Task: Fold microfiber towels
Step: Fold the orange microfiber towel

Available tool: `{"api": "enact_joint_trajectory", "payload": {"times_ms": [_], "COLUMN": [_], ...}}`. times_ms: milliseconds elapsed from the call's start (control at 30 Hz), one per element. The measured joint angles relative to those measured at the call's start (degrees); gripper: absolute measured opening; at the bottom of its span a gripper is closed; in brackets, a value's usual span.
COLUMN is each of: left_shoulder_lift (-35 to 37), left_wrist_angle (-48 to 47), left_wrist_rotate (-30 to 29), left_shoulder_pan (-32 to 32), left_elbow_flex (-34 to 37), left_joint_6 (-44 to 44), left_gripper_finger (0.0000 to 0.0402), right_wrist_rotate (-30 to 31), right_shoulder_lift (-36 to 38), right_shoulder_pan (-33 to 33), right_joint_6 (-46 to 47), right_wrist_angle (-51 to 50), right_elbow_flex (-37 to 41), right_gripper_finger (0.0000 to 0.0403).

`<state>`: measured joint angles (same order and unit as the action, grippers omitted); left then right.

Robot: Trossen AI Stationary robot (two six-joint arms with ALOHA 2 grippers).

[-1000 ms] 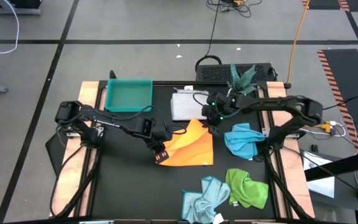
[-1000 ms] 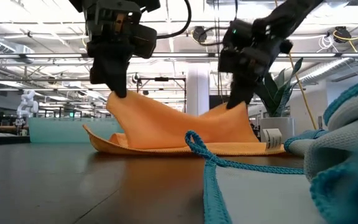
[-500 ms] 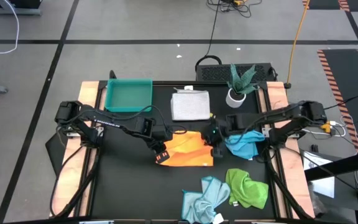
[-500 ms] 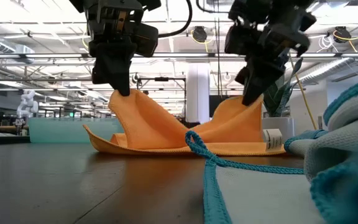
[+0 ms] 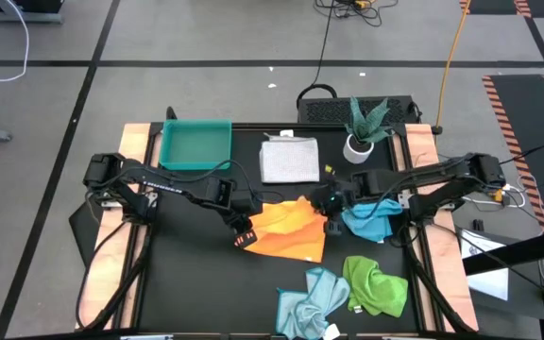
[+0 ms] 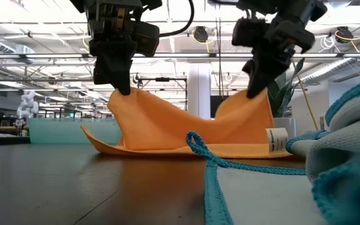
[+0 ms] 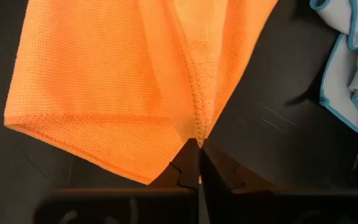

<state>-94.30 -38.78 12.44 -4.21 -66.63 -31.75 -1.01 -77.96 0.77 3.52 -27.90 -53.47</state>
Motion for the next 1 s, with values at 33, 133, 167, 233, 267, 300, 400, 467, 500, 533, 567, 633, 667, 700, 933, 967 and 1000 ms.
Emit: {"api": "enact_joint_trajectory", "payload": {"times_ms": [33,133,167,233,267,300,400,467,500,533,567,633,667,700,933,967,1000], "left_shoulder_lift": [0.0,0.0,0.0,0.0,0.0,0.0,0.0,0.0,0.0,0.0,0.0,0.0,0.0,0.0,0.0,0.0,0.0], "left_wrist_angle": [0.0,0.0,0.0,0.1,0.1,0.1,0.1,0.2,0.4,0.7,1.2,2.5,2.9,3.0,3.0,3.0,3.0], "left_wrist_rotate": [0.0,0.0,0.0,0.0,0.0,0.0,0.0,0.0,0.0,0.0,0.0,0.0,0.0,0.0,-0.3,-0.3,-0.4], "left_shoulder_pan": [0.0,0.0,0.0,0.0,0.0,0.0,0.0,0.0,0.0,0.0,0.1,0.1,0.1,0.1,0.1,0.1,0.1], "left_elbow_flex": [0.0,0.0,0.0,0.0,0.0,0.0,0.0,0.0,0.0,0.0,0.0,0.0,0.0,0.0,0.0,0.0,0.0], "left_joint_6": [0.0,0.0,0.1,0.1,0.1,0.1,0.0,0.0,0.0,0.0,0.0,0.1,0.2,0.5,0.6,0.5,0.2], "left_gripper_finger": [0.001,0.0006,0.0004,0.0004,0.0007,0.0009,0.001,0.0005,0.0004,0.0004,0.0006,0.0012,0.0013,0.0013,0.0011,0.0015,0.0018], "right_wrist_rotate": [0.0,-0.3,-0.3,-0.5,-0.6,-0.5,-0.4,0.9,1.4,1.9,2.4,2.5,2.5,2.6,2.4,2.4,2.3], "right_shoulder_lift": [1.1,3.3,3.6,3.7,3.6,3.5,2.9,2.9,2.9,2.9,2.9,2.8,2.5,2.2,-0.6,-1.1,-1.4], "right_shoulder_pan": [-0.5,-1.0,-0.9,-0.3,0.3,0.9,2.9,4.6,5.5,6.2,6.9,7.9,8.2,8.5,11.8,12.4,13.1], "right_joint_6": [-0.1,-0.1,-0.1,0.2,0.2,0.1,0.2,0.2,0.0,0.0,0.1,0.6,1.1,1.8,1.4,0.9,0.3], "right_wrist_angle": [0.1,0.0,-0.2,-0.3,-0.4,-0.7,-1.1,-1.4,-1.2,-1.5,-2.1,-3.3,-3.7,-4.3,-3.3,-3.0,-2.9], "right_elbow_flex": [0.0,0.0,0.0,0.0,0.0,0.0,0.0,0.0,0.0,0.0,0.0,0.0,0.0,0.0,0.0,0.0,0.0], "right_gripper_finger": [0.0,0.0,0.0,0.0,0.0,0.0,0.0,0.0,0.0,0.0,0.0,0.0,0.0,0.0,0.0,0.0,0.0]}}
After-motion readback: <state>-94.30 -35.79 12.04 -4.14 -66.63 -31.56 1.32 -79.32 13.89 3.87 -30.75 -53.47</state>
